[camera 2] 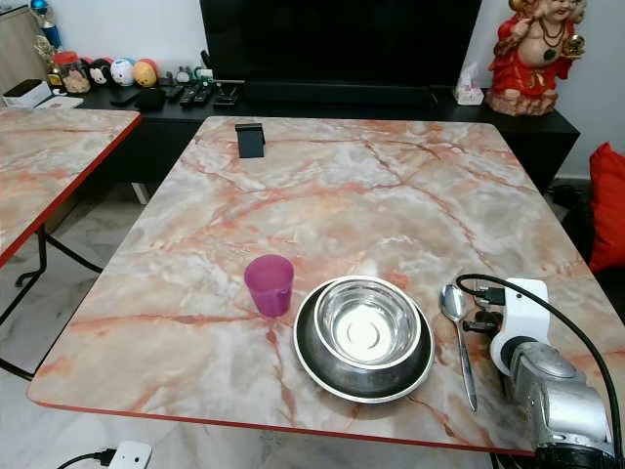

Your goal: Setting the table

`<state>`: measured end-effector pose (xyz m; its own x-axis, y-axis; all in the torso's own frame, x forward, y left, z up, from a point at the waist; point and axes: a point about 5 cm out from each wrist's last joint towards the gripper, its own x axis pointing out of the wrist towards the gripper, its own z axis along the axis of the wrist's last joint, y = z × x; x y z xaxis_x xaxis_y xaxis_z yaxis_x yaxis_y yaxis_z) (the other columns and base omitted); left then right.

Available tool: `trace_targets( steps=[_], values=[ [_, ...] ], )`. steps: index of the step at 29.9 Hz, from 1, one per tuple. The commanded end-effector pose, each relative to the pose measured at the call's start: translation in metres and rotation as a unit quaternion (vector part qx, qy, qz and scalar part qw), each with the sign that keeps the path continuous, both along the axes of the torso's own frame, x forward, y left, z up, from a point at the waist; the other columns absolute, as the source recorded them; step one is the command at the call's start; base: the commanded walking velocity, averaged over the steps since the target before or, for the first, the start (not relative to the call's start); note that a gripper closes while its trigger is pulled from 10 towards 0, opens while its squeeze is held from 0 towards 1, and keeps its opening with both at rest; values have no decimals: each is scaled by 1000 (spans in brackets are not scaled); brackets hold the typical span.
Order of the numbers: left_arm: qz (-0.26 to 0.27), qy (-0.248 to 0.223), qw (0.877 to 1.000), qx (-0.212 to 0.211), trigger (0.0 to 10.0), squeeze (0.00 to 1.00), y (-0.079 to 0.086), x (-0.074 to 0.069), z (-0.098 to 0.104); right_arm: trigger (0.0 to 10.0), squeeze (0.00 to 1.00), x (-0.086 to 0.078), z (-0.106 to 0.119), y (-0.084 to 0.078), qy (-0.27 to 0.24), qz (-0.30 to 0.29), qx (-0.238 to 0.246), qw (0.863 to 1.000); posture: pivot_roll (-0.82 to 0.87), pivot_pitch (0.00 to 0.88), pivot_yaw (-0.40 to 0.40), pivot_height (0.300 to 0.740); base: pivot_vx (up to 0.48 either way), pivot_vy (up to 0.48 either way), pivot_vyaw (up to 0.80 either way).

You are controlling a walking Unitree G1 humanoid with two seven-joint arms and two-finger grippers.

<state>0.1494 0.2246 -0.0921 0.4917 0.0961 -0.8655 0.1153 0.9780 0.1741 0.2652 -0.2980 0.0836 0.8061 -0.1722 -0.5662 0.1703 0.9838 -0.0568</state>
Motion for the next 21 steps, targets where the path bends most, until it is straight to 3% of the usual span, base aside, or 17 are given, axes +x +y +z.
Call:
trace_targets(
  steps=[1,9,12,21],
  values=[
    [1,5,1000,2,10000,0,4,-2,0,10000,0,1,1,5,-2,8,7,1000,-23,0,20,727,0,0,0],
    [1,5,1000,3,10000,0,5,-2,0,10000,0,0,0,6,0,10,5,1000,-23,0,22,727,0,0,0],
    [0,5,1000,4,10000,0,5,-2,0,10000,75,0,-1,6,2,12,1,1000,-26,0,24,727,0,0,0],
    [0,5,1000,4,10000,0,5,-2,0,10000,71,2,-2,9,2,16,3,1000,-22,0,23,727,0,0,0]
  ],
)
